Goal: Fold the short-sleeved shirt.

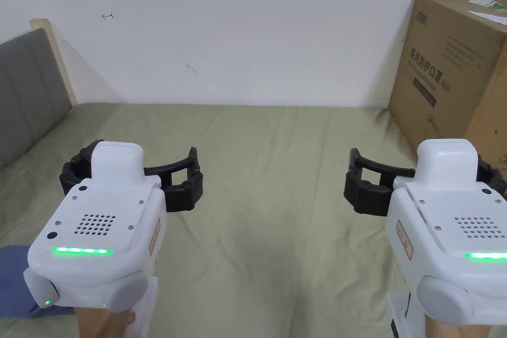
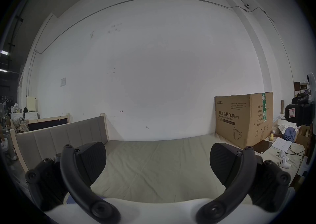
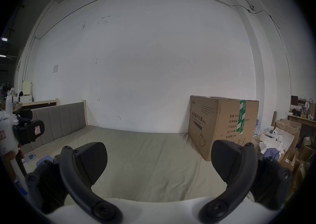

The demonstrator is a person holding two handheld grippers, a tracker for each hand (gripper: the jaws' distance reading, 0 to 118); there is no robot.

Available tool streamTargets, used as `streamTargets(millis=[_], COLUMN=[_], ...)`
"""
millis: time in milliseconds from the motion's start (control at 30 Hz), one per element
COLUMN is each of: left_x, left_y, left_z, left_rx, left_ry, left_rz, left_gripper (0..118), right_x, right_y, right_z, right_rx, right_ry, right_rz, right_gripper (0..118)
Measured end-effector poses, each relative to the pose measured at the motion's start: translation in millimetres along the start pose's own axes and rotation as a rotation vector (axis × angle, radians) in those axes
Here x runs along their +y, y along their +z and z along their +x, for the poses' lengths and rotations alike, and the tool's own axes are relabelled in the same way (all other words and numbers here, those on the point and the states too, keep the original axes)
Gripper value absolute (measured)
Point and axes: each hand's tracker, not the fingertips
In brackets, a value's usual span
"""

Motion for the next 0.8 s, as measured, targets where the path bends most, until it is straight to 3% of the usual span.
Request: streamTargets(millis=[800], left_x=[-0.9], left_y=[-0.4], left_z=[-1.6], left_rx=[0.006], left_ry=[0.004], left_rz=[0.006], left_gripper=[118], right_x=[0.5], right_y=[-2.1], right_z=[0.1], right_rx=[-0.004], right_ry=[0.008], right_rz=[-0.004], right_gripper=[118])
